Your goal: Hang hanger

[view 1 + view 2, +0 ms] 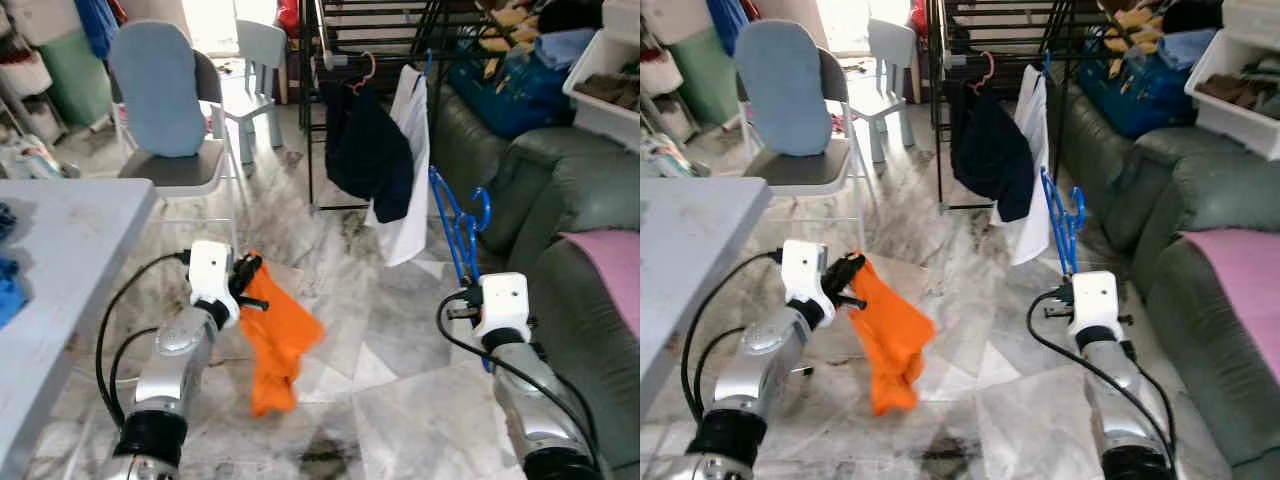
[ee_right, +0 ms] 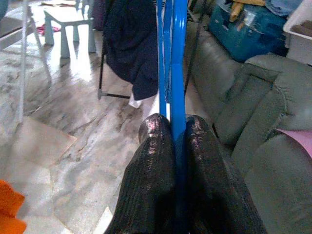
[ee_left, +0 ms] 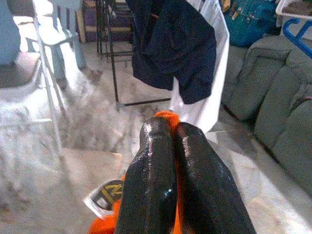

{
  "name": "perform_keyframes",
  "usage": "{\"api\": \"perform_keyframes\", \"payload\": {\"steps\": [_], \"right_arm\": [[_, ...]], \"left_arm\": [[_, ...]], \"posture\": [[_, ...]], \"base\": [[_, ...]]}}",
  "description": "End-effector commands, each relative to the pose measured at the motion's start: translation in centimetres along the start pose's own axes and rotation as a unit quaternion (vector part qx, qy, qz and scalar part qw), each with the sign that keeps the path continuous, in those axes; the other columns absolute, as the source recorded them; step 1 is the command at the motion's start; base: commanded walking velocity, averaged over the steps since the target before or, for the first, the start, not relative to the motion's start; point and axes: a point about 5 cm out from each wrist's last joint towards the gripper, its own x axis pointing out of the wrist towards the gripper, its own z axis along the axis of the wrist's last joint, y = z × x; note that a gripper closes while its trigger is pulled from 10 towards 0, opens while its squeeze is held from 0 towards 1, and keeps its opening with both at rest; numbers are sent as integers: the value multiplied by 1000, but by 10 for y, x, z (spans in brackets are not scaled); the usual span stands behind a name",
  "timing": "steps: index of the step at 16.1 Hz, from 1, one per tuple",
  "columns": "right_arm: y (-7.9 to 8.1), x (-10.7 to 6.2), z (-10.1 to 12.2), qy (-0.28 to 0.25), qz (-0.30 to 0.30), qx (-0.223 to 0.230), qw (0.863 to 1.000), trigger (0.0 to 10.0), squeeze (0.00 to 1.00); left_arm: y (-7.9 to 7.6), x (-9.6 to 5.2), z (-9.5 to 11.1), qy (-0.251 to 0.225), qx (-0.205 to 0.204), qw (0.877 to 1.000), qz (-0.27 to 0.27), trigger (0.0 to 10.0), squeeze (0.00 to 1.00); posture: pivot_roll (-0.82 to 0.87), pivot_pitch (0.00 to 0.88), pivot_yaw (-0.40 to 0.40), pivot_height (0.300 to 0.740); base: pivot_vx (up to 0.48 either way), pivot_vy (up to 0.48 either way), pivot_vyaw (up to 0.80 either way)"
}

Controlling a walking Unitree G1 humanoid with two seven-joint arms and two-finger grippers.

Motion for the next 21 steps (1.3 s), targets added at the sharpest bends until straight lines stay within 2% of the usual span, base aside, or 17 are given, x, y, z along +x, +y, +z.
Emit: {"api": "perform_keyframes", "payload": {"steps": [1, 2, 3, 5, 6, 7, 9, 10, 12, 13, 14, 17, 18, 19, 21], "right_arm": [[-3, 2, 7, -11, 12, -5, 1000, 10000, 0], [-3, 2, 7, -4, 32, -3, 999, 10000, 0], [-6, 3, -1, 44, 54, -3, 998, 10000, 0], [-10, 4, 0, 49, 70, -25, 996, 10000, 0], [-17, 7, 3, 69, 106, -45, 991, 10000, 0], [-20, 7, 3, 89, 141, -66, 984, 10000, 0], [-26, 4, 4, 107, 198, -105, 969, 10000, 0], [-28, 3, 5, 113, 214, -106, 964, 10000, 0], [-34, -6, 13, 122, 274, -122, 946, 10000, 0], [-38, -7, 16, 123, 283, -129, 942, 10000, 0], [-43, -8, 20, 123, 287, -133, 941, 10000, 0], [-51, -7, 28, 120, 283, -136, 942, 10000, 0], [-51, -9, 29, 120, 290, -135, 940, 10000, 0], [-49, -12, 30, 119, 304, -139, 935, 10000, 0], [-52, -15, 33, 130, 317, -153, 927, 10000, 0]], "left_arm": [[-7, 8, 18, -30, 33, 999, -26, 10000, 0], [-7, 11, 27, -42, 76, 995, -43, 10000, 0], [-4, 16, 41, -61, 162, 983, -58, 10000, 0], [-5, 18, 53, -88, 206, 972, -72, 10000, 0], [-22, 22, 56, -90, 300, 938, -149, 10000, 0], [-25, 26, 54, -79, 347, 919, -169, 10000, 0], [-16, 40, 59, -45, 346, 925, -150, 10000, 0], [-13, 44, 65, -52, 344, 927, -138, 10000, 0], [-22, 52, 84, -92, 416, 891, -159, 10000, 0], [-30, 53, 82, -90, 453, 865, -198, 10000, 0], [-37, 53, 77, -79, 492, 833, -239, 10000, 0], [-41, 54, 66, -52, 579, 764, -280, 10000, 0], [-40, 55, 64, -40, 619, 730, -287, 10000, 0], [-37, 57, 65, -33, 635, 719, -280, 10000, 0], [-29, 61, 69, -17, 656, 712, -249, 10000, 0]], "posture": [[-165, 0, 37, 740], [-166, 0, 39, 740], [-167, 0, 41, 740], [-170, 0, 38, 740], [-164, 0, 32, 740], [-163, 0, 34, 740], [-171, 0, 48, 740], [-177, 0, 54, 740], [-190, 0, 65, 740], [-196, 0, 72, 740], [-199, 0, 75, 740], [-205, 0, 92, 740], [-206, 0, 94, 740], [-207, 0, 96, 740], [-213, 0, 99, 740]], "base": [[0, 0, 0], [0, 0, 0], [0, 0, 0], [0, 0, 0], [0, 0, 0], [0, 0, 0], [0, 0, 0], [0, 0, 0], [0, 0, 0], [0, 0, 0], [0, 0, 0], [0, 0, 0], [0, 0, 0], [0, 0, 0], [0, 0, 0]]}}
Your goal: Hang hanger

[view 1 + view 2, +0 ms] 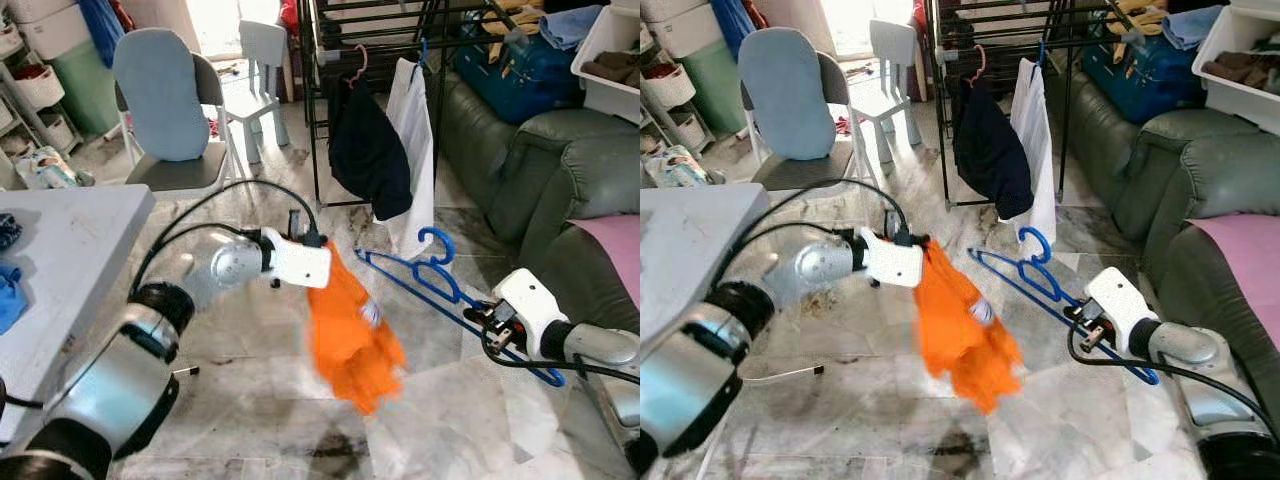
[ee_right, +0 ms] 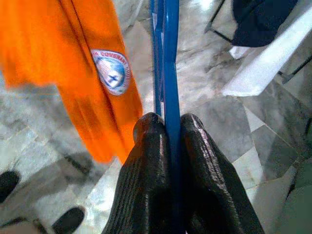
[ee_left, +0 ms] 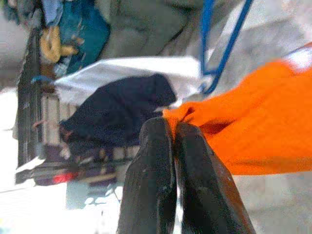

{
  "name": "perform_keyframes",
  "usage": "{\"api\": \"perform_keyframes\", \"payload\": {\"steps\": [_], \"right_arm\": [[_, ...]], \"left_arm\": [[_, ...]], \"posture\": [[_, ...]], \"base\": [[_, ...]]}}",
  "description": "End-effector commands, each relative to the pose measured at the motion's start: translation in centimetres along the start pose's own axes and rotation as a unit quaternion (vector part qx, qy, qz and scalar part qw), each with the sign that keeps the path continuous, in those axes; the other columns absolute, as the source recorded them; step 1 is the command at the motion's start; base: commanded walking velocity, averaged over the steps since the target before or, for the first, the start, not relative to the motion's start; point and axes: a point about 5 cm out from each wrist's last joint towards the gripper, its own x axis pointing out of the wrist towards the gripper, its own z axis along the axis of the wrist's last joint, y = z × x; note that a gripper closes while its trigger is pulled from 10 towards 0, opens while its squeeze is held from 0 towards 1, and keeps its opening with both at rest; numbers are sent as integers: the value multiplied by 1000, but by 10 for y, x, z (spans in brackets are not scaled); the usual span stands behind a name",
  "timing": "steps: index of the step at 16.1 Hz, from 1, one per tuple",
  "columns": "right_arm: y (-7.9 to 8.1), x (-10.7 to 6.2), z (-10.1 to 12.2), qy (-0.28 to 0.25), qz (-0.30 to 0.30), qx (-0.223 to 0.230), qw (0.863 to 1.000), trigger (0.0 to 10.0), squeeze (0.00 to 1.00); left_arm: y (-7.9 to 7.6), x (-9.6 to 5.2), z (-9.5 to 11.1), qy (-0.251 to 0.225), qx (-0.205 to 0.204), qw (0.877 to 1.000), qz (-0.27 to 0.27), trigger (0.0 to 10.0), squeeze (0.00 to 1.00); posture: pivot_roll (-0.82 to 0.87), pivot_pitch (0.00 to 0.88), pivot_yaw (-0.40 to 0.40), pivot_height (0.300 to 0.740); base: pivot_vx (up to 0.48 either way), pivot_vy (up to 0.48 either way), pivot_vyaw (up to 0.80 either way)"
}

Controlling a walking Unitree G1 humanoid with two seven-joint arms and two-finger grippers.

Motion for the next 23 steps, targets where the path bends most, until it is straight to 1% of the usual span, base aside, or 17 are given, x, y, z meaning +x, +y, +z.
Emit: {"api": "perform_keyframes", "payload": {"steps": [1, 2, 3, 5, 7, 10, 11, 12, 14, 15, 16, 17, 18, 19, 20, 22, 23], "right_arm": [[-1, -4, 9, -10, 9, -15, 1000, 10000, 0], [-4, -11, 16, -23, 24, -20, 999, 10000, 0], [-5, -15, 20, -31, 36, -21, 999, 10000, 0], [-7, -22, 28, -50, 57, -21, 997, 10000, 0], [-4, -27, 34, -63, 86, -16, 994, 10000, 0], [2, -29, 40, -82, 113, -5, 990, 10000, 0], [6, -30, 44, -89, 126, -3, 988, 10000, 0], [8, -31, 45, -88, 135, -1, 987, 10000, 0], [9, -37, 42, -74, 150, -14, 986, 10000, 0], [4, -41, 40, -60, 136, -28, 988, 10000, 0], [-5, -42, 38, -45, 101, -49, 993, 10000, 0], [-12, -42, 36, -30, 74, -59, 995, 10000, 0], [-18, -44, 35, -10, 50, -82, 995, 10000, 0], [-20, -47, 35, -5, 47, -91, 995, 10000, 0], [-17, -50, 38, -14, 58, -83, 995, 10000, 0], [-12, -53, 37, -13, 76, -82, 994, 10000, 0], [-11, -52, 35, -16, 73, -76, 994, 10000, 0]], "left_arm": [[9, -4, -6, 19, 14, 1000, 12, 10000, 0], [17, -5, -9, 32, 25, 998, 45, 10000, 0], [20, -6, -9, 31, 39, 997, 62, 10000, 0], [20, -7, -9, 26, 54, 996, 70, 10000, 0], [19, -7, -8, 19, 46, 996, 68, 10000, 0], [18, -4, -4, 2, 25, 997, 72, 10000, 0], [17, -3, -3, -1, 30, 997, 71, 10000, 0], [16, -3, -2, -1, 30, 997, 68, 10000, 0], [17, -3, -5, 11, 28, 997, 74, 10000, 0], [22, -4, -10, 36, 34, 994, 95, 10000, 0], [26, -5, -14, 57, 37, 992, 108, 10000, 0], [29, -6, -16, 71, 28, 990, 120, 10000, 0], [34, -8, -18, 78, 28, 986, 142, 10000, 0], [36, -8, -18, 78, 19, 985, 150, 10000, 0], [34, -8, -17, 72, 10, 987, 141, 10000, 0], [31, -7, -15, 63, 16, 989, 134, 10000, 0], [31, -6, -13, 52, 19, 990, 132, 10000, 0]], "posture": [[-213, 0, 99, 740], [-215, 0, 99, 740], [-215, 0, 100, 740], [-214, 0, 103, 740], [-213, 0, 107, 740], [-212, 0, 115, 740], [-213, 0, 117, 740], [-214, 0, 119, 740], [-219, 0, 127, 740], [-223, 0, 133, 740], [-224, 0, 135, 740], [-224, 0, 139, 740], [-223, 0, 149, 740], [-222, 0, 153, 740], [-223, 0, 159, 740], [-224, 0, 165, 740], [-224, 0, 166, 740]], "base": [[0, 0, 0], [0, 0, 0], [0, 0, 0], [0, 0, 0], [0, 0, 0], [0, 0, 0], [0, 0, 0], [0, 0, 0], [0, 0, 0], [0, 0, 0], [0, 0, 0], [0, 0, 0], [0, 0, 0], [0, 0, 0], [0, 0, 0], [0, 0, 0], [0, 0, 0]]}}
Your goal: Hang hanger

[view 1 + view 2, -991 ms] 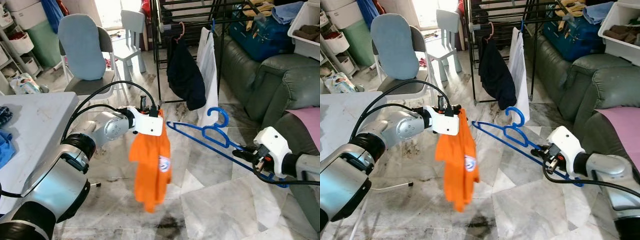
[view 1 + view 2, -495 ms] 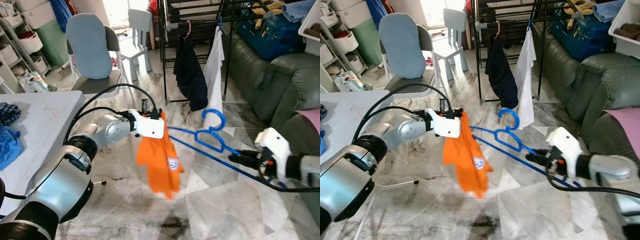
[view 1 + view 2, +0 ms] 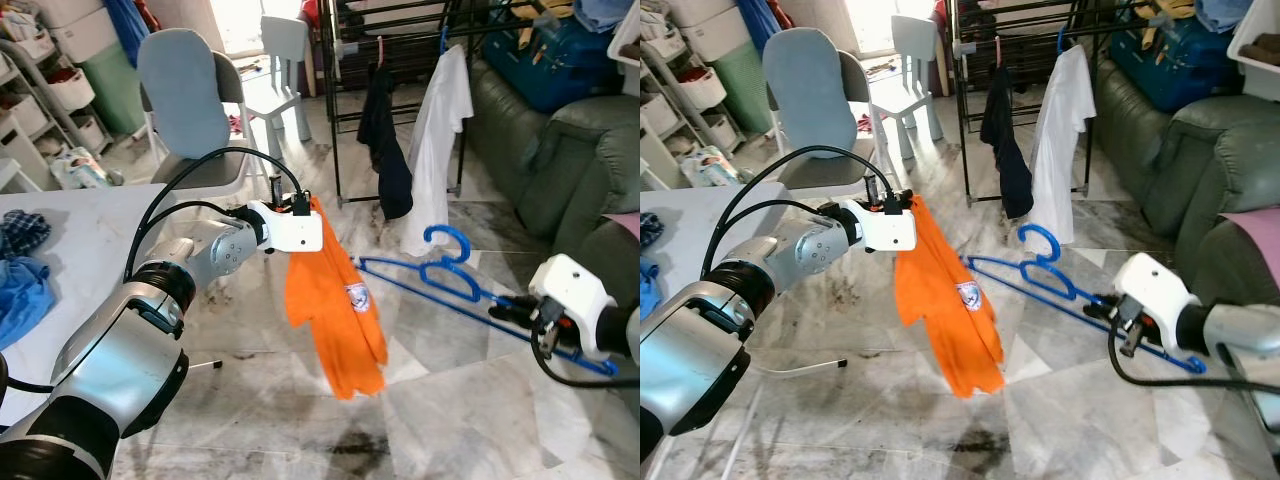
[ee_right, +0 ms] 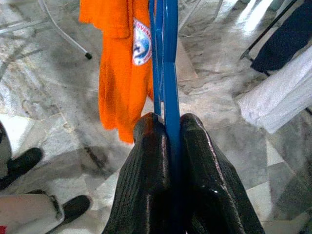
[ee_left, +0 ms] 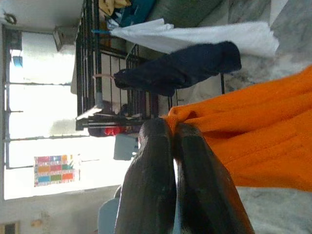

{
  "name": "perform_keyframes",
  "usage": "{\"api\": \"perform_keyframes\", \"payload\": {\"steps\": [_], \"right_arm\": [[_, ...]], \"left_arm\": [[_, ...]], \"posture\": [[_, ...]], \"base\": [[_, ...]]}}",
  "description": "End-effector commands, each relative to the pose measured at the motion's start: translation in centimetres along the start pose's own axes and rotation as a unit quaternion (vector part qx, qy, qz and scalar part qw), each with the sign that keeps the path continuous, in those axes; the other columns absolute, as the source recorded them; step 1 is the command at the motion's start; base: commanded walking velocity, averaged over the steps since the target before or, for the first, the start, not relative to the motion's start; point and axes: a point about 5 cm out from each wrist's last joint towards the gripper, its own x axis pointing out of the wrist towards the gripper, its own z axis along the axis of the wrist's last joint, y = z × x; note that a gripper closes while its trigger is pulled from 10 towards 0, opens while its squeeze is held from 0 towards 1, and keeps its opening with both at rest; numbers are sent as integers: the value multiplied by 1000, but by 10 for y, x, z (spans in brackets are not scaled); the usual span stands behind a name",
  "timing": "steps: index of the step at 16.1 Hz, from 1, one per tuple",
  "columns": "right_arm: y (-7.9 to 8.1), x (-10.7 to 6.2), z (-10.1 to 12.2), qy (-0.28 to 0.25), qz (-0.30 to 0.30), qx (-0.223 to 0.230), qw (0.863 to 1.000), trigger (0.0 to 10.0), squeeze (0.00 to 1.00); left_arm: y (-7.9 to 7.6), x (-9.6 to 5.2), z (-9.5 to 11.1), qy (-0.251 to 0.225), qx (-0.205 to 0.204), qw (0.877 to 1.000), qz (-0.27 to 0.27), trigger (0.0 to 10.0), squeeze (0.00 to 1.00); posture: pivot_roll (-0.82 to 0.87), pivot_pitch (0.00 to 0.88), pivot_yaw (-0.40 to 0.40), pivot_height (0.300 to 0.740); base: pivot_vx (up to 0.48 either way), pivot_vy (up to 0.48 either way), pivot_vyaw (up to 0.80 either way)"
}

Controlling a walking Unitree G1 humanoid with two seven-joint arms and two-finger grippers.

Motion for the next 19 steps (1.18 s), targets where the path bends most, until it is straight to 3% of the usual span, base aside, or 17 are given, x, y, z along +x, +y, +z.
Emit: {"api": "perform_keyframes", "payload": {"steps": [1, 2, 4, 6, 7, 8, 10, 12, 14, 15, 17, 19], "right_arm": [[0, -1, 5, -12, 3, -8, 1000, 10000, 0], [2, 1, 5, -16, 7, -6, 1000, 10000, 0], [9, 7, 9, -36, 26, 7, 999, 10000, 0], [13, 13, 10, -40, 30, 7, 999, 10000, 0], [15, 17, 11, -47, 29, 10, 998, 10000, 0], [17, 20, 12, -52, 32, 12, 998, 10000, 0], [20, 21, 11, -50, 38, 8, 998, 10000, 0], [11, 21, 13, -45, 23, -3, 999, 10000, 0], [2, 22, 13, -38, -3, -16, 999, 10000, 0], [-5, 22, 11, -25, -38, -28, 999, 10000, 0], [-20, 20, 9, -26, -115, -27, 993, 10000, 0], [-26, 18, 10, -33, -151, -26, 988, 10000, 0]], "left_arm": [[7, 0, 1, -13, 1, 1000, 1, 10000, 0], [6, 0, 6, -34, 11, 999, -1, 10000, 0], [1, 1, 17, -76, -18, 997, -16, 10000, 0], [-2, 5, 16, -55, -170, 984, -13, 10000, 0], [-3, 8, 12, -42, -335, 941, 13, 10000, 0], [-4, 8, 7, -35, -451, 890, 53, 10000, 0], [-7, 3, -4, -36, -580, 807, 103, 10000, 0], [-11, -7, -17, -35, -610, 785, 103, 10000, 0], [-10, -11, -22, -41, -620, 780, 76, 10000, 0], [-8, -13, -22, -47, -582, 811, 39, 10000, 0], [-16, -20, -16, -71, -456, 883, -87, 10000, 0], [-26, -24, -13, -72, -393, 903, -161, 10000, 0]], "posture": [[-222, 0, 169, 740], [-221, 0, 170, 740], [-218, 0, 174, 740], [-220, 0, 182, 740], [-222, 0, 183, 740], [-225, 0, 180, 740], [-222, 0, 171, 740], [-214, 0, 156, 740], [-201, 0, 154, 740], [-198, 0, 156, 740], [-196, 0, 160, 740], [-192, 0, 164, 740]], "base": [[0, 0, 0], [0, 0, 0], [0, 0, 0], [0, 0, 0], [0, 0, 0], [0, 0, 0], [0, 0, 0], [0, 0, 0], [0, 0, 0], [0, 0, 0], [0, 0, 0], [0, 0, 0]]}}
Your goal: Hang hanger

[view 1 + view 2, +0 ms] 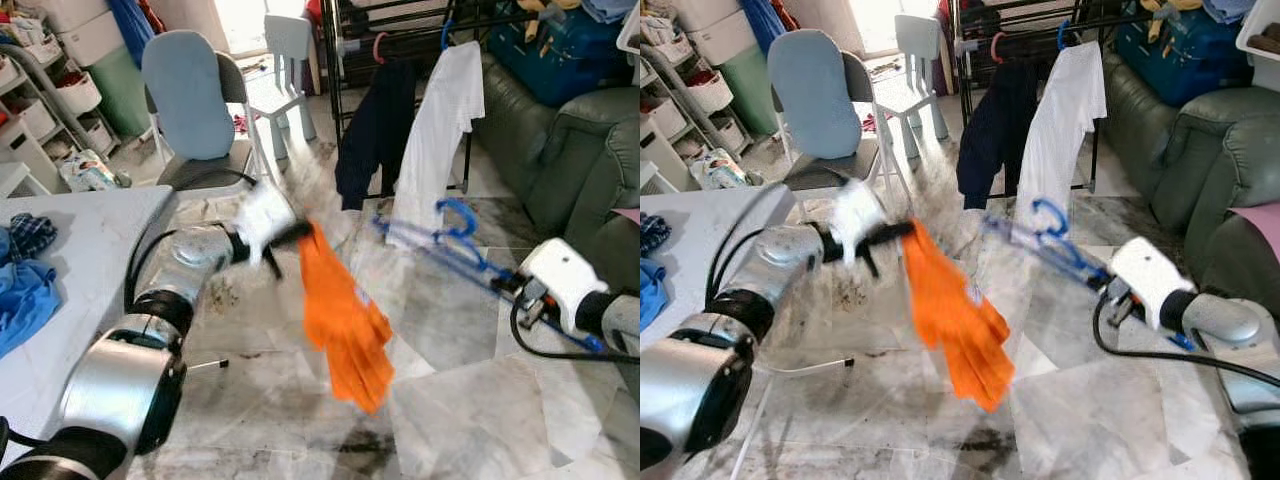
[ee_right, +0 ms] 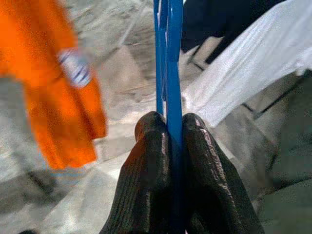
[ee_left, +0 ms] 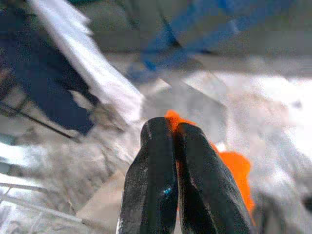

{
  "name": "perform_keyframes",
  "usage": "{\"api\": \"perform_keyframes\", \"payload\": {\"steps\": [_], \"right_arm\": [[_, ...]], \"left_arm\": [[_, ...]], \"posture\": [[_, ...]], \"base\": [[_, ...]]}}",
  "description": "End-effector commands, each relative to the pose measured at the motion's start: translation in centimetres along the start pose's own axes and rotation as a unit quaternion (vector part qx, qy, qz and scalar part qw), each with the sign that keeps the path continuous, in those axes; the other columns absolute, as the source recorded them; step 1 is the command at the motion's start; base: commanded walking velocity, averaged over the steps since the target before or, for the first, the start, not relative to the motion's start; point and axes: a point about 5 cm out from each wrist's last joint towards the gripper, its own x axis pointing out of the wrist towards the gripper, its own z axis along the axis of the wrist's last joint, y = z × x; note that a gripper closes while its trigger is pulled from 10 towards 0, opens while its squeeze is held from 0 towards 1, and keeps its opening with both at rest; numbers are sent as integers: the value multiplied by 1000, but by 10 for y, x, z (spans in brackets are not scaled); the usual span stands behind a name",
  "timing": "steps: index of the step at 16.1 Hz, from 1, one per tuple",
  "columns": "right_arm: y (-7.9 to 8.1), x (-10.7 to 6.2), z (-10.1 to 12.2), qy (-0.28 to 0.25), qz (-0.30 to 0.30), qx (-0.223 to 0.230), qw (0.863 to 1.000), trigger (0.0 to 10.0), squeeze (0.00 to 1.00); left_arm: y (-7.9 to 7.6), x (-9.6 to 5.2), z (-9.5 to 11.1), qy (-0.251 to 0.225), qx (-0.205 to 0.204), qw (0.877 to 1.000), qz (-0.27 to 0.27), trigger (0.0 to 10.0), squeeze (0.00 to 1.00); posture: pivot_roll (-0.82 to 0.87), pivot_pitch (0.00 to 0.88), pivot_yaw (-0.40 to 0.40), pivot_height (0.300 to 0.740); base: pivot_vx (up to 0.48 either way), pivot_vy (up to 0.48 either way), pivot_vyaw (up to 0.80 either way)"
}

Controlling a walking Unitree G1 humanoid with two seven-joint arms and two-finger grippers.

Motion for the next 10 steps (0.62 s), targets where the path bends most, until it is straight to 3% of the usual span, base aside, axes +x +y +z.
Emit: {"api": "perform_keyframes", "payload": {"steps": [1, 2, 3, 4, 5, 6, 7, 8, 9, 10], "right_arm": [[-13, 0, 7, -20, -58, -3, 998, 10000, 0], [-24, 0, 8, -26, -116, 3, 993, 10000, 0], [-29, 2, 8, -32, -148, 17, 988, 10000, 0], [-30, 4, 11, -45, -170, 24, 984, 10000, 0], [-31, 5, 11, -52, -203, 41, 977, 10000, 0], [-32, 6, 11, -57, -223, 56, 972, 10000, 0], [-33, 6, 11, -58, -227, 60, 970, 10000, 0], [-33, 10, 9, -57, -238, 76, 967, 10000, 0], [-33, 13, 12, -59, -237, 76, 967, 10000, 0], [-34, 20, 18, -70, -236, 77, 966, 10000, 0]], "left_arm": [[-6, -10, -12, 71, 86, 991, -75, 10000, 0], [-10, -14, -23, 141, 159, 972, -104, 10000, 0], [1, -12, -23, 151, 133, 979, -24, 10000, 0], [14, -9, -16, 117, 49, 989, 78, 10000, 0], [32, -14, -15, 53, -125, 962, 237, 10000, 0], [38, -22, -24, 15, -262, 905, 334, 10000, 0], [39, -24, -27, 7, -295, 886, 357, 10000, 0], [36, -35, -46, -11, -414, 793, 447, 10000, 0], [30, -34, -53, -22, -475, 751, 458, 10000, 0], [23, -23, -51, -3, -486, 763, 426, 10000, 0]], "posture": [[-189, 0, 170, 740], [-186, 0, 179, 740], [-186, 0, 187, 740], [-193, 0, 191, 740], [-202, 0, 192, 740], [-203, 0, 186, 740], [-203, 0, 184, 740], [-205, 0, 169, 740], [-206, 0, 164, 740], [-207, 0, 155, 740]], "base": [[0, 0, 0], [0, 0, 0], [0, 0, 0], [0, 0, 0], [0, 0, 0], [0, 0, 0], [0, 0, 0], [0, 0, 0], [0, 0, 0], [0, 0, 0]]}}
